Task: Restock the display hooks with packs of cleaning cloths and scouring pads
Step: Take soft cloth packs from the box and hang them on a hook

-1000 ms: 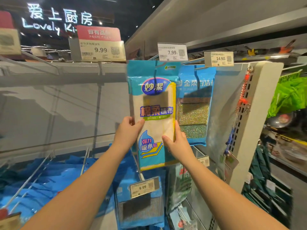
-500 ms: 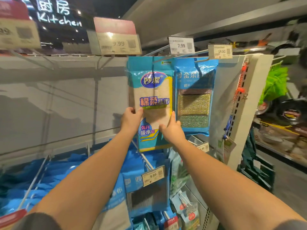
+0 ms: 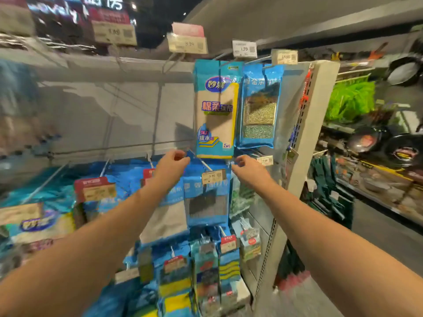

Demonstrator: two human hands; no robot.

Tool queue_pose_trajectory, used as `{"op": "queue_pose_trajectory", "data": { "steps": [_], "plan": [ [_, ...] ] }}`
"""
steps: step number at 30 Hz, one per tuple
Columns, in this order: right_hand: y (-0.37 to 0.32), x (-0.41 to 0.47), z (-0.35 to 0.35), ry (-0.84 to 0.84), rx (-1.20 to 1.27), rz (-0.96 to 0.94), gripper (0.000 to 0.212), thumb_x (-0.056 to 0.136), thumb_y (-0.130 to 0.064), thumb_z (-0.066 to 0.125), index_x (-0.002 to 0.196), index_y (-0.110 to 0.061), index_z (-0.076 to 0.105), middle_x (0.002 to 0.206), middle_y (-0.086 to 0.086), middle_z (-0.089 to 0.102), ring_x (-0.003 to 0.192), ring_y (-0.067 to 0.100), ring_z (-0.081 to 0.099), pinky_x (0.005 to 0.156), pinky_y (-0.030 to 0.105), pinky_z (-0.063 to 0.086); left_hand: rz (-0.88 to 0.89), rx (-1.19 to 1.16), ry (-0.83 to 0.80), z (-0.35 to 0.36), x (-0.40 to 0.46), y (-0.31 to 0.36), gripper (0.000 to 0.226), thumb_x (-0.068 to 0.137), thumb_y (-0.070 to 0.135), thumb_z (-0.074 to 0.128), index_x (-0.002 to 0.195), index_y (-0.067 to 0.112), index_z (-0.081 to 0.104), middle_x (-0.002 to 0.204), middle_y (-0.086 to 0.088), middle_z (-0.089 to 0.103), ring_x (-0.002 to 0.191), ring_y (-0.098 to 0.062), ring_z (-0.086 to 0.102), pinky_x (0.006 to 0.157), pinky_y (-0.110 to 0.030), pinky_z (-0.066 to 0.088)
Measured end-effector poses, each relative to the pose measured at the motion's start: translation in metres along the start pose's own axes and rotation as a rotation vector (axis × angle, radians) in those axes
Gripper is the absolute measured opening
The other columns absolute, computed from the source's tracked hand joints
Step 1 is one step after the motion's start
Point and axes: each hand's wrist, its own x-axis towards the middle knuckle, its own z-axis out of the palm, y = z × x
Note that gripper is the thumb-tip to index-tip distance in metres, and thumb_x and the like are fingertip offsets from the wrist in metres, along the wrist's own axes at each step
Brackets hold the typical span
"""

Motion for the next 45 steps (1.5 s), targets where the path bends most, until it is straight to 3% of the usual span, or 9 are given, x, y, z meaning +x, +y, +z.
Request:
{"op": "queue_pose_trajectory", "data": {
  "steps": [4,7,11,13,17,22,29,35,45],
  "plan": [
    [0.000,-0.111,0.028,-0.118,-0.002,-0.104,0.039,0.098,-0.030,0.054,0.131,-0.010,0.058,0.131,0.008,0.062,0.119,0.026,0.058,0.098,0.034,0.044,-0.013,0.153,-0.042,-0.052,-0.134,-0.025,0.016,0.092,0.022,0.068,0.107,0.014,0.067,0.097,-0.005,0.067,0.091,-0.024,0.062,0.073,-0.026,0.042],
    [-0.009,-0.194,0.052,-0.272,-0.013,-0.144,0.037,0.099,-0.032,0.054,0.129,-0.013,0.060,0.128,0.006,0.063,0.115,0.024,0.059,0.091,0.032,0.044,-0.100,0.279,-0.098,-0.095,-0.238,-0.045,0.017,0.092,0.033,0.067,0.105,0.022,0.064,0.094,0.000,0.066,0.078,-0.019,0.061,0.065,-0.025,0.044],
    [-0.036,-0.286,0.090,-0.453,-0.001,-0.177,0.037,0.099,-0.036,0.055,0.129,-0.016,0.060,0.127,0.004,0.064,0.109,0.022,0.061,0.087,0.031,0.045,-0.262,0.404,-0.100,-0.163,-0.356,-0.080,0.015,0.097,0.027,0.064,0.110,0.019,0.065,0.095,-0.001,0.065,0.076,-0.018,0.060,0.058,-0.022,0.043],
    [-0.055,-0.326,0.114,-0.544,-0.047,-0.249,0.039,0.099,-0.034,0.053,0.132,-0.014,0.058,0.128,0.006,0.062,0.112,0.024,0.059,0.086,0.031,0.043,-0.323,0.472,-0.076,-0.201,-0.406,-0.105,0.023,0.097,0.026,0.065,0.116,0.014,0.065,0.104,-0.002,0.064,0.093,-0.022,0.063,0.072,-0.028,0.047],
    [-0.107,-0.409,0.167,-0.662,-0.182,-0.401,0.049,0.101,-0.037,0.050,0.146,-0.017,0.046,0.149,0.007,0.046,0.134,0.026,0.046,0.107,0.037,0.038,-0.471,0.634,-0.093,-0.279,-0.499,-0.150,0.037,0.097,0.030,0.063,0.130,0.012,0.060,0.130,-0.008,0.060,0.119,-0.028,0.057,0.096,-0.035,0.043],
    [-0.182,-0.521,0.251,-0.783,-0.240,-0.550,0.050,0.100,-0.040,0.051,0.146,-0.021,0.044,0.149,0.004,0.044,0.136,0.025,0.043,0.108,0.040,0.039,-0.638,0.818,-0.125,-0.382,-0.607,-0.191,0.042,0.097,0.037,0.056,0.135,0.019,0.055,0.140,-0.004,0.055,0.123,-0.028,0.056,0.093,-0.039,0.050],
    [-0.330,-0.680,0.365,-0.974,-0.318,-0.720,0.055,0.098,-0.042,0.051,0.147,-0.018,0.044,0.150,0.009,0.043,0.138,0.028,0.040,0.111,0.041,0.037,-0.772,0.873,-0.154,-0.566,-0.755,-0.247,0.037,0.101,0.041,0.053,0.132,0.021,0.056,0.129,-0.002,0.057,0.113,-0.025,0.058,0.091,-0.038,0.050],
    [-0.448,-0.782,0.432,-1.056,-0.309,-0.834,0.053,0.100,-0.039,0.052,0.146,-0.015,0.046,0.150,0.010,0.046,0.138,0.025,0.041,0.111,0.034,0.033,-0.909,0.835,-0.079,-0.715,-0.837,-0.273,0.031,0.100,0.041,0.052,0.124,0.023,0.060,0.124,-0.001,0.059,0.106,-0.023,0.061,0.091,-0.045,0.054],
    [-0.648,-0.836,0.566,-1.086,-0.251,-0.972,0.053,0.100,-0.045,0.047,0.148,-0.023,0.043,0.153,0.001,0.041,0.136,0.023,0.043,0.108,0.043,0.042,-0.978,0.796,0.161,-0.910,-0.844,-0.346,0.027,0.102,0.031,0.049,0.119,0.014,0.062,0.117,-0.006,0.062,0.105,-0.026,0.062,0.083,-0.039,0.052]
  ]
}}
